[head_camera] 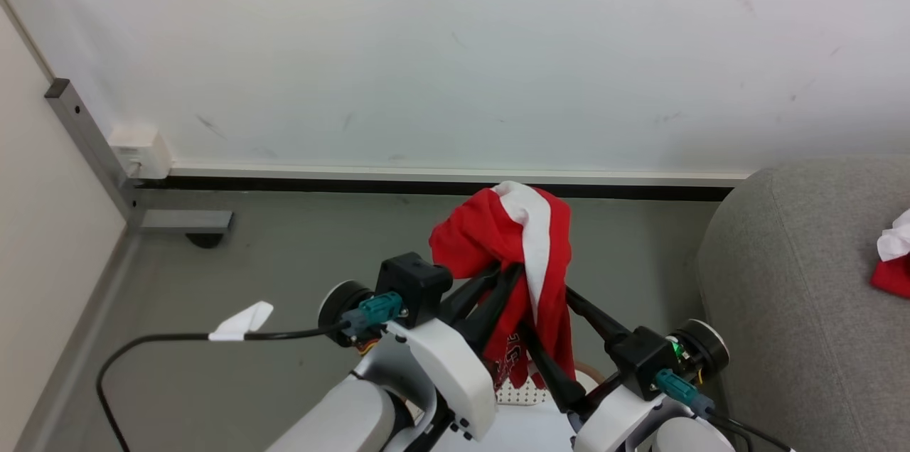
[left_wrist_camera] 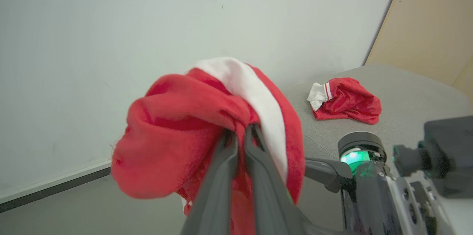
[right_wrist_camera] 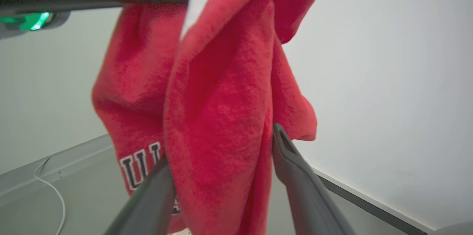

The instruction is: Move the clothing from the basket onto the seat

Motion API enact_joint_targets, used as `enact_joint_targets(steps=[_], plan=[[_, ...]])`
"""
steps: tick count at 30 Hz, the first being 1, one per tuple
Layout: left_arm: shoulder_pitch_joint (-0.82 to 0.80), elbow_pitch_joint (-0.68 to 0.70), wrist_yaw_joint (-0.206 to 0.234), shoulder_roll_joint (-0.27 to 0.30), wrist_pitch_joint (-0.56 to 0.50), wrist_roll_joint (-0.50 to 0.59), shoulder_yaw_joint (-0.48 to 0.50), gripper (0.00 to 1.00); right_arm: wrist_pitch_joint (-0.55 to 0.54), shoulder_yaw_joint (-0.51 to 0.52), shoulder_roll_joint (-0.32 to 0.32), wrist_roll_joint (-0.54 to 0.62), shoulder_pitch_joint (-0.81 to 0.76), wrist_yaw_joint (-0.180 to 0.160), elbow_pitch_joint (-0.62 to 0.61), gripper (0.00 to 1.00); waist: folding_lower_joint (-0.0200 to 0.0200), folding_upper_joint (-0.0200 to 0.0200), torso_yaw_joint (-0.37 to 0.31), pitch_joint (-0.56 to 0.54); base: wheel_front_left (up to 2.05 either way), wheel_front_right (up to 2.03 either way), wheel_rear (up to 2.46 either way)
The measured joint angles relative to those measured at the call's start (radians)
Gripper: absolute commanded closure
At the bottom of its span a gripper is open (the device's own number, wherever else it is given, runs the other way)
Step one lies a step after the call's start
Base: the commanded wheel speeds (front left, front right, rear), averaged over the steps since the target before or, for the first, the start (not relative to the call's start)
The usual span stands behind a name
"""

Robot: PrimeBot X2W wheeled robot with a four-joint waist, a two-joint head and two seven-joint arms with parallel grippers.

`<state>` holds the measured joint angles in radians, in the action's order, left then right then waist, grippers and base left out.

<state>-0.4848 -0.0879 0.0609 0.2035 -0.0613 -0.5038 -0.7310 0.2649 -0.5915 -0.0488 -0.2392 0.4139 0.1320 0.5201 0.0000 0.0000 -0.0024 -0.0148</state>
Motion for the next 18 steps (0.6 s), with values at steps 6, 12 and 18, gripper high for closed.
enact_joint_targets(steps=[6,12,18], plan=[[-0.002,-0.016,-0.004,-0.008,0.001,-0.005,-0.013,1.00,0.000,-0.064,0.000,-0.123,0.041,0.000,0.081,1.00,0.0000,0.0000,0.007,-0.001,0.00,0.00,0.00],[-0.003,-0.037,0.003,-0.002,0.020,-0.007,-0.002,0.54,0.000,-0.022,0.000,-0.170,0.061,0.000,0.095,1.00,0.0000,0.0000,-0.007,0.002,0.00,0.00,0.00],[-0.003,-0.062,0.013,0.005,0.038,-0.007,0.007,0.00,0.000,0.053,0.001,-0.197,0.062,0.000,0.060,1.00,0.0000,0.0000,-0.042,0.010,0.00,0.00,0.00]])
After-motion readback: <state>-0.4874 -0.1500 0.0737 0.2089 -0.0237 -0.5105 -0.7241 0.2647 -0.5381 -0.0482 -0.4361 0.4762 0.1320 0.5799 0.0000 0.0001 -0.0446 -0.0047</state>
